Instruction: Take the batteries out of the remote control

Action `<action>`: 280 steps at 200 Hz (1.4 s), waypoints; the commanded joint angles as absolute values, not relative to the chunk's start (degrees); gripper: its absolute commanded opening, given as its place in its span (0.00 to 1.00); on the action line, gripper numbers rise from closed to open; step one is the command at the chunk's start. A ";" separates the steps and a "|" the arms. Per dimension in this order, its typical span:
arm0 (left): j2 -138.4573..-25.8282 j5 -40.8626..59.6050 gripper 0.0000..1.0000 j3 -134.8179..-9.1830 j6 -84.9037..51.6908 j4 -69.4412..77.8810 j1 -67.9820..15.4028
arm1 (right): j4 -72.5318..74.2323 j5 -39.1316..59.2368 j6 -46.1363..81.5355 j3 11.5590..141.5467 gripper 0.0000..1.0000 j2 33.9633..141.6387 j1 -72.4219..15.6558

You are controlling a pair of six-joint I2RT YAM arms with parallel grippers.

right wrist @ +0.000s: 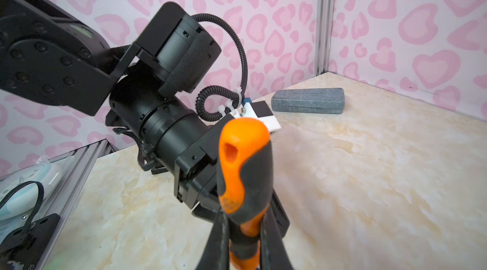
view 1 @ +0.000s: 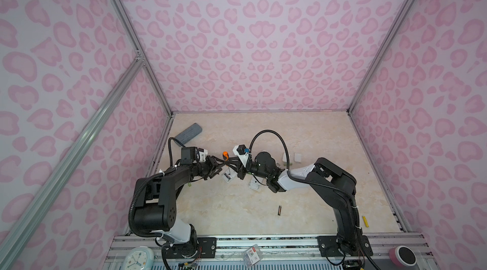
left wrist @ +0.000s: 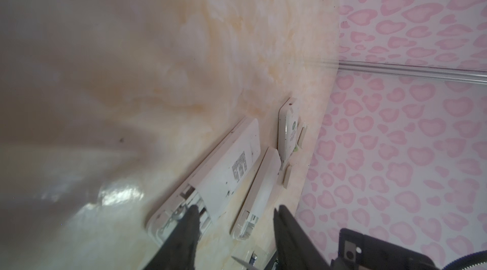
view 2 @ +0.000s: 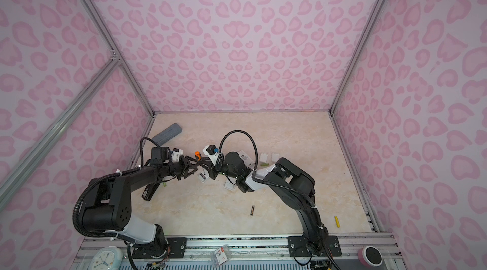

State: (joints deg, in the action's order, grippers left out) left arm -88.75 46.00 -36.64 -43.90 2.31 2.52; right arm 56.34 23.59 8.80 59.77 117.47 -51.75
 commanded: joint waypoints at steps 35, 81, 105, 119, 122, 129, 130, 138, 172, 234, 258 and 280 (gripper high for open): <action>-85.92 45.11 0.46 -32.67 -43.93 1.48 3.18 | 58.52 23.83 7.74 61.35 0.00 119.46 -51.82; -84.29 44.56 0.45 -30.85 -44.00 1.13 3.97 | 57.39 24.15 7.73 62.87 0.00 121.01 -51.77; -83.60 44.23 0.44 -29.66 -44.00 0.97 4.05 | 57.02 24.00 7.82 63.46 0.00 121.71 -51.76; -83.41 44.06 0.44 -29.03 -44.01 1.01 4.15 | 57.07 23.95 7.82 63.68 0.00 122.13 -51.79; -83.40 44.04 0.44 -28.85 -44.02 1.05 4.13 | 57.04 23.90 7.80 63.68 0.00 122.23 -51.83; -83.34 43.90 0.44 -28.50 -44.01 1.01 4.17 | 57.29 23.91 7.82 63.76 0.00 122.42 -51.77; -83.33 43.88 0.44 -28.45 -43.98 1.03 4.15 | 57.30 23.86 7.82 63.74 0.00 122.47 -51.77; -83.34 43.77 0.44 -28.08 -43.94 0.99 4.21 | 57.46 23.74 7.82 63.67 0.00 122.73 -51.79; -83.42 43.42 0.43 -26.83 -43.76 1.47 4.20 | 57.77 23.13 7.60 63.80 0.00 123.66 -51.81; -84.94 43.01 0.39 -26.29 -43.75 2.17 4.14 | 58.80 22.06 7.56 63.82 0.00 124.81 -51.86; -85.22 42.72 0.37 -25.96 -44.29 2.93 4.09 | 58.91 21.91 7.39 63.46 0.00 124.61 -52.07; -85.17 42.20 0.31 -25.66 -44.65 3.06 4.21 | 58.89 21.71 7.38 63.23 0.00 124.38 -52.37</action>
State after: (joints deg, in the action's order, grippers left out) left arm -84.86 43.38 -26.04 -44.34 2.61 4.08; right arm 57.10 22.48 7.92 63.83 124.18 -52.07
